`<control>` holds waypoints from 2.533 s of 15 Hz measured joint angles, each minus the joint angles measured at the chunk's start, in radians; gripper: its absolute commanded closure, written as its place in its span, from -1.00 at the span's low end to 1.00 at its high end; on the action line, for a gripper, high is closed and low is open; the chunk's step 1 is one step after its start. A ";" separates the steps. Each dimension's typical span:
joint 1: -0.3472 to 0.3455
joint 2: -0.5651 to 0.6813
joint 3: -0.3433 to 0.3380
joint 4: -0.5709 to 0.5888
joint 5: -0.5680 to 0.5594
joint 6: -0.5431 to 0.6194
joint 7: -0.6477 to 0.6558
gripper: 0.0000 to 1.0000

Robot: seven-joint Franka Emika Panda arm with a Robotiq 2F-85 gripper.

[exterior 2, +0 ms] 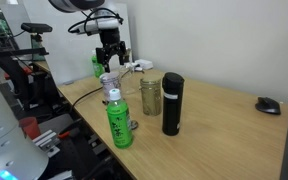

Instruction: Open the bottle on the table

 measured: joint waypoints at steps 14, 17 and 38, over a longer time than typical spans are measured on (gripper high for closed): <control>0.003 0.059 0.034 -0.065 -0.100 0.166 0.127 -1.00; 0.003 0.072 0.047 -0.065 -0.126 0.188 0.180 -1.00; -0.011 0.106 0.049 -0.065 -0.232 0.225 0.359 0.65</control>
